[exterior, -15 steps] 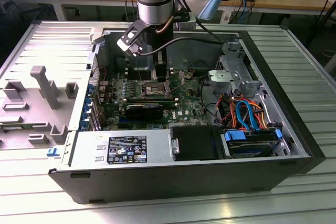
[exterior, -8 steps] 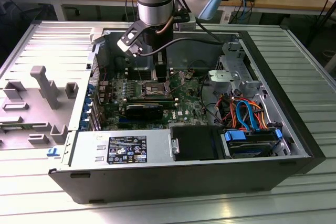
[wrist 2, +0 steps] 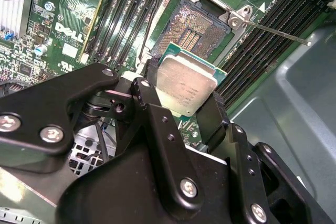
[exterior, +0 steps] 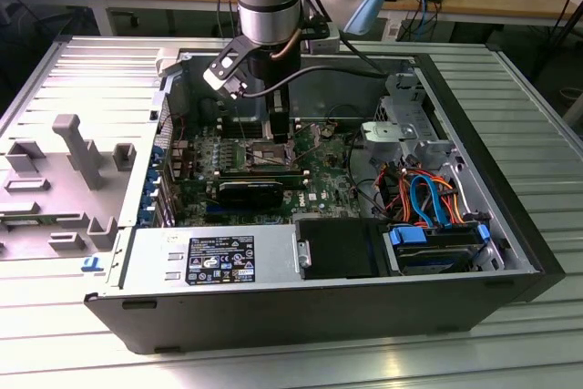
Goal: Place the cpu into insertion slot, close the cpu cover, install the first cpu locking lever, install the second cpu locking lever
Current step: 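Place the cpu into insertion slot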
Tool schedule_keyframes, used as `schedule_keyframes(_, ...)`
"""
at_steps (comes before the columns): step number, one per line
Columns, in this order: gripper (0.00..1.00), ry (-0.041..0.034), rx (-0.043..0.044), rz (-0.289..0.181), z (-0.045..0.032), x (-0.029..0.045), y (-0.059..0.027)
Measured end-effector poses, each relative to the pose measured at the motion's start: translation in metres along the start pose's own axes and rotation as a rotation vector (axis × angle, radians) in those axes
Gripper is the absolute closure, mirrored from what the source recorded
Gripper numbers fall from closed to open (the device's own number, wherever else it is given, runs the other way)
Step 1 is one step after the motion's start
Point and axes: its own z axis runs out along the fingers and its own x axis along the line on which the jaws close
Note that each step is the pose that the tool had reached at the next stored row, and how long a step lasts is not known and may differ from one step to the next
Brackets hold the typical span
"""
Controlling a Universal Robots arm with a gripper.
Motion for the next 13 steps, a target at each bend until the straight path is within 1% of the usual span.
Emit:
schedule_keyframes(2,0.46,0.0001,-0.0004,0.0,0.0003,0.0,-0.0001)
schedule_keyframes(4,0.46,0.0002,-0.003,0.0,0.0015,0.0,-0.0012)
schedule_keyframes(6,0.46,0.0,-0.0059,0.0,0.0053,0.0,-0.0043)
schedule_keyframes(11,0.46,0.0001,-0.006,0.0,0.0144,-0.0004,-0.006)
schedule_keyframes(13,0.46,-0.0001,-0.0059,0.0,0.0174,-0.0016,-0.0065)
